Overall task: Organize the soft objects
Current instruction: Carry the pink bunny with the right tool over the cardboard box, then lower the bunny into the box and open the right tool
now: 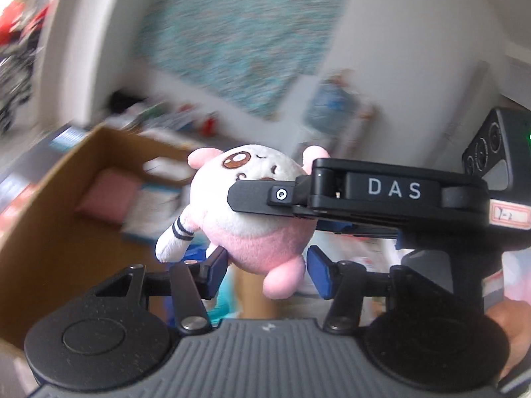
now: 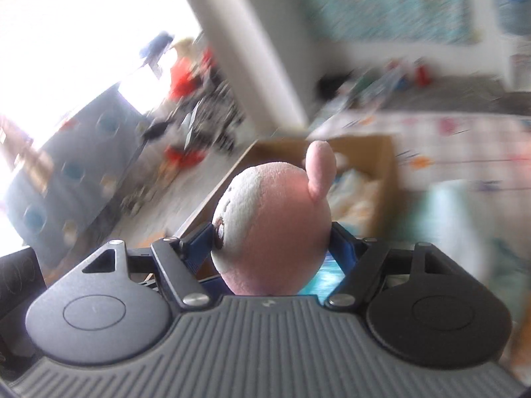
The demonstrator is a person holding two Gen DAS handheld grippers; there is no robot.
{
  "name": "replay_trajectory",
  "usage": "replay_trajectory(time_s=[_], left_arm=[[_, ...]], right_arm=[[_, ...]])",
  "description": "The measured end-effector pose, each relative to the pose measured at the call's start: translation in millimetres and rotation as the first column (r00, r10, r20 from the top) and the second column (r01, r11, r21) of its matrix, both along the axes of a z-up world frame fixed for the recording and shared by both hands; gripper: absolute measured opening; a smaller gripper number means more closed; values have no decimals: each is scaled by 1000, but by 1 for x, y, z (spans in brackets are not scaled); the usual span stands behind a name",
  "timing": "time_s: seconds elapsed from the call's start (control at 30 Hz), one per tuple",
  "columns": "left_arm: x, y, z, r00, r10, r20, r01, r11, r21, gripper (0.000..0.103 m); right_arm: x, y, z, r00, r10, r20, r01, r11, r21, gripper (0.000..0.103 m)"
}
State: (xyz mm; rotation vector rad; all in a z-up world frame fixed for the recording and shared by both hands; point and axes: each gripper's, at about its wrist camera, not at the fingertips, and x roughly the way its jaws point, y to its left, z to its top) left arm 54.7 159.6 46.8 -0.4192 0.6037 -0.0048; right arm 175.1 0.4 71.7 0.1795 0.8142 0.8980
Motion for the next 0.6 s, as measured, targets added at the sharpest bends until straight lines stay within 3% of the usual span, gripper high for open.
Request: replay_trajectory(time_s=[0.17, 0.33, 0.47, 0.6], left_arm=[[27, 49, -28, 981, 73, -178, -81, 996, -40, 53], [50, 73, -49, 945, 98, -313, -119, 992, -50, 53], [49, 97, -65, 921, 88, -379, -157, 976, -154, 53], [46, 105, -71, 910, 98, -404, -181, 968, -172, 53]], right_arm=[[30, 84, -25, 984, 111, -141, -126, 986, -107, 73], [50, 135, -63, 952, 132, -275, -188, 964, -189, 73], [65, 154, -90, 943, 130, -306, -214, 942, -260, 73], [79, 161, -114, 943, 137, -302, -240, 911, -336, 74]])
